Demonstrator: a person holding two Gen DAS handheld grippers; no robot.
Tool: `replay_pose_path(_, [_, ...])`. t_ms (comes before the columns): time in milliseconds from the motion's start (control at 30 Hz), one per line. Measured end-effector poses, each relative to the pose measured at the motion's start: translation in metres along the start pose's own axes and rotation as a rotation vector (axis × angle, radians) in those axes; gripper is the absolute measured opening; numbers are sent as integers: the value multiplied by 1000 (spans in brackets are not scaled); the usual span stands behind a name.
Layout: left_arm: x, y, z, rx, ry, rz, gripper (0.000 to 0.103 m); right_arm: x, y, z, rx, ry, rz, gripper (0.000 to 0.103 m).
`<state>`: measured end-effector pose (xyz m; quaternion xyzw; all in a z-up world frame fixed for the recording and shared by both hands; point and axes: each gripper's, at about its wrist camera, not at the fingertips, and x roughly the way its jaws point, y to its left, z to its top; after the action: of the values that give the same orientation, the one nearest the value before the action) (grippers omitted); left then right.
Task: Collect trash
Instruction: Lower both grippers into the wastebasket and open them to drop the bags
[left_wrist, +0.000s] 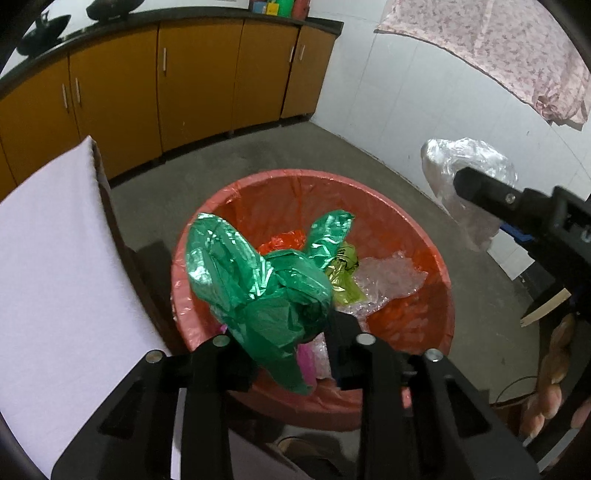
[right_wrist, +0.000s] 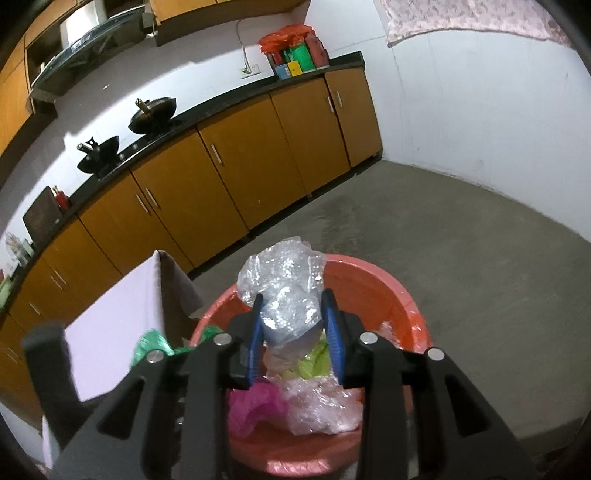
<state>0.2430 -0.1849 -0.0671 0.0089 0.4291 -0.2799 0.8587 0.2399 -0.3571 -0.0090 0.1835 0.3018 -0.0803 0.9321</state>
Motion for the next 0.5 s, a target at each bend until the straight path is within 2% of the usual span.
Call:
replay_pose_path(67, [2,2,0,-6,3,-1,45,1,-2,0,-2,-4,5,46])
replay_pose_path(167, [4,6,-2,-12,6,-4,53,3,-6,-2,8,-3,10,54])
replay_pose_path(333, [4,9,-7,-21,13,10,60,-5,-11,-7,10,-30,-15,62])
replay_pose_path(500, [-9,15,-7,-33,-11,28,65,-26,-12,-12,-15,-101,-83,77])
